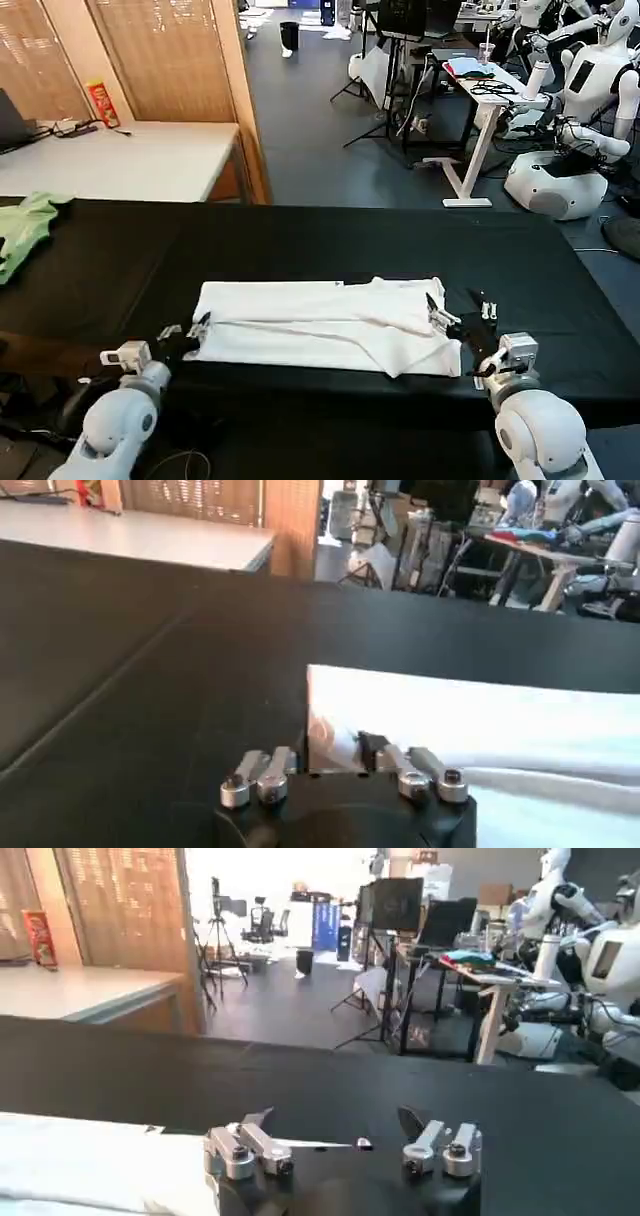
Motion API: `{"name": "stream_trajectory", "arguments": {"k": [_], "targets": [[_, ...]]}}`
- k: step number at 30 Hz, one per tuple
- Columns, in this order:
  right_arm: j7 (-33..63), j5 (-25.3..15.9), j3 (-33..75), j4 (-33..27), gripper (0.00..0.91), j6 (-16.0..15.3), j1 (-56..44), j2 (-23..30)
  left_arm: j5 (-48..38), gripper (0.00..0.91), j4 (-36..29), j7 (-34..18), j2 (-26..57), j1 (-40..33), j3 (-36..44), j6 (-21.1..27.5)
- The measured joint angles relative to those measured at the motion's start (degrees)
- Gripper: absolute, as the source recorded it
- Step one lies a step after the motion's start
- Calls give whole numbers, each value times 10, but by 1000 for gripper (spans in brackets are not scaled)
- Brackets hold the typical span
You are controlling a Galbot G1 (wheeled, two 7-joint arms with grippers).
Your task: Fold and organize the clothes.
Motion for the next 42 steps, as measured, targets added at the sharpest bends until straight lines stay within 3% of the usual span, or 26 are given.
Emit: {"name": "stream_trajectory", "arguments": {"k": [5, 8, 11, 19, 26, 32, 42], "targets": [[-1, 0, -1, -1, 878, 0, 3, 1, 12, 195, -6, 0, -1, 2, 0, 3], [-2, -1, -2, -1, 878, 1, 5, 2, 18, 0, -6, 4, 1, 1, 0, 8], [-2, -2, -1, 2, 878, 1, 4, 2, 55, 0, -3, 10, 5, -2, 1, 3], [-2, -3, 7, 11, 878, 3, -2, 7, 226, 0, 27, 5, 48, -11, -21, -66], [-1, -8, 7, 14, 878, 4, -5, 15, 266, 0, 60, 2, 132, -14, -43, -113], [1, -14, 4, 16, 878, 4, -9, 21, 238, 0, 37, -14, 134, 1, -32, -82], [0, -19, 17, 20, 878, 8, -26, 26, 87, 0, -104, -43, 33, -12, 61, 22]]}}
